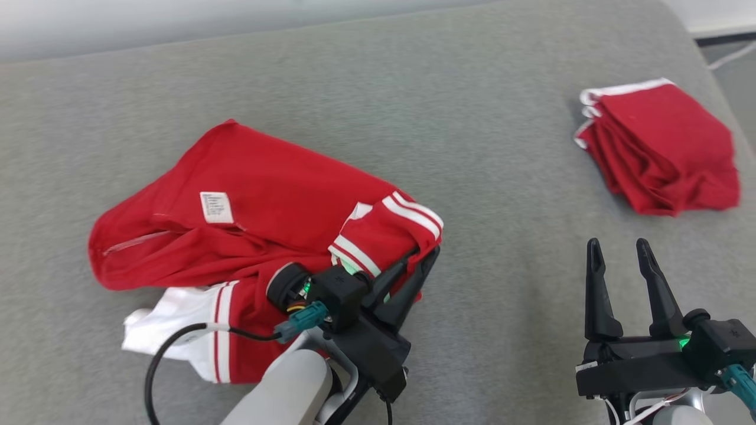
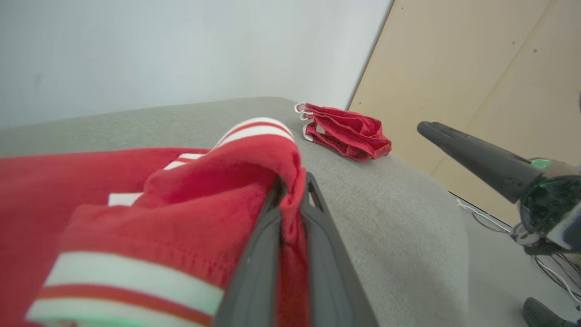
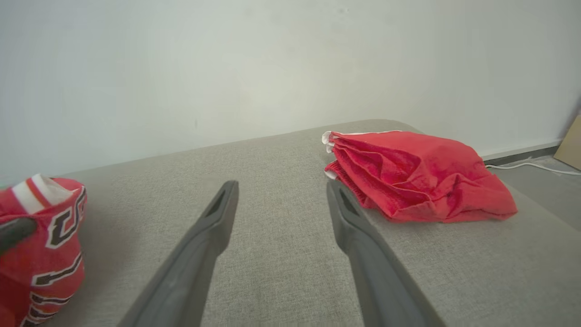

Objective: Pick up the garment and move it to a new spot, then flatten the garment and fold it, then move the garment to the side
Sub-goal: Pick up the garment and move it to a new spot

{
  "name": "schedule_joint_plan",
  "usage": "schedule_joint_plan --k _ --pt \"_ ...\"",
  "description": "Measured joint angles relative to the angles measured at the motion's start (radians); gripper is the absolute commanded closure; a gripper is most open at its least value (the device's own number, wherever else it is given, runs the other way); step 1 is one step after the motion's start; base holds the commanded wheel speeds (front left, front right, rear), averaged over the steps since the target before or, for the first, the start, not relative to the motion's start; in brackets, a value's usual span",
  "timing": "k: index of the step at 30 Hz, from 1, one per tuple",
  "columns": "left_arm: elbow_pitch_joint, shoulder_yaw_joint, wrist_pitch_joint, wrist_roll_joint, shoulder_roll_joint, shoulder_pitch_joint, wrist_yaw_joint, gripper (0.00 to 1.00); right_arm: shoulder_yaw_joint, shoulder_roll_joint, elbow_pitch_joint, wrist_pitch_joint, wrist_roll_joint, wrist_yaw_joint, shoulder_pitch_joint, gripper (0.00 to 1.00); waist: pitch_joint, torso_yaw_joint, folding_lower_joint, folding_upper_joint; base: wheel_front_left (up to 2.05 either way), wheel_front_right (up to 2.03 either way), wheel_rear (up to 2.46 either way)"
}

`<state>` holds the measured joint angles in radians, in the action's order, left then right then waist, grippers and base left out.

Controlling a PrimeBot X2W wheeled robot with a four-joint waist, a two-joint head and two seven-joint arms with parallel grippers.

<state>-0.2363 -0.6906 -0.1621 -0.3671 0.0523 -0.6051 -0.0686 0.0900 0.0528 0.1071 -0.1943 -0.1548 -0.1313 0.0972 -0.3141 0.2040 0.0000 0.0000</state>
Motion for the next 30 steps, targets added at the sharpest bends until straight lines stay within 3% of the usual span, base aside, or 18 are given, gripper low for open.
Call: schedule_joint_plan --k 1,2,8,13,22,30 --pt "-0.010 -0.008 -0.004 -0.005 -0.001 -0.001 0.000 0.54 -0.001 0.000 -0.003 -0.001 -0.003 0.000 -0.001 0.00 -0.002 0.011 0.0000 0.0000 0.00 0.00 0.00" --pt "-0.016 -0.018 -0.007 -0.007 -0.001 -0.002 0.001 0.00 -0.002 0.000 -0.007 -0.004 -0.004 0.000 -0.002 0.00 -0.004 0.021 0.0000 0.0000 0.00 0.00 0.00" --pt "-0.002 -0.051 -0.035 -0.029 -0.002 -0.003 0.004 0.00 -0.022 -0.001 -0.018 -0.010 -0.005 0.000 -0.005 0.00 -0.004 0.029 0.0000 0.0000 0.00 0.00 0.00" --pt "0.061 -0.017 -0.057 -0.032 0.025 0.014 0.039 0.00 -0.026 -0.001 -0.017 -0.010 -0.002 0.000 -0.005 0.00 0.017 -0.001 0.0000 0.0002 0.00 0.00 0.00" --pt "0.168 0.149 -0.077 -0.044 0.140 0.068 0.157 0.00 -0.028 -0.001 0.000 0.002 0.016 0.000 -0.004 0.00 0.057 -0.077 0.0000 0.0001 0.00 0.00 0.00" --pt "0.201 0.300 -0.095 -0.073 0.196 0.126 0.231 0.00 -0.008 -0.001 0.000 0.020 0.039 0.000 0.008 0.00 0.083 -0.127 0.0000 0.0001 0.00 0.00 0.00"
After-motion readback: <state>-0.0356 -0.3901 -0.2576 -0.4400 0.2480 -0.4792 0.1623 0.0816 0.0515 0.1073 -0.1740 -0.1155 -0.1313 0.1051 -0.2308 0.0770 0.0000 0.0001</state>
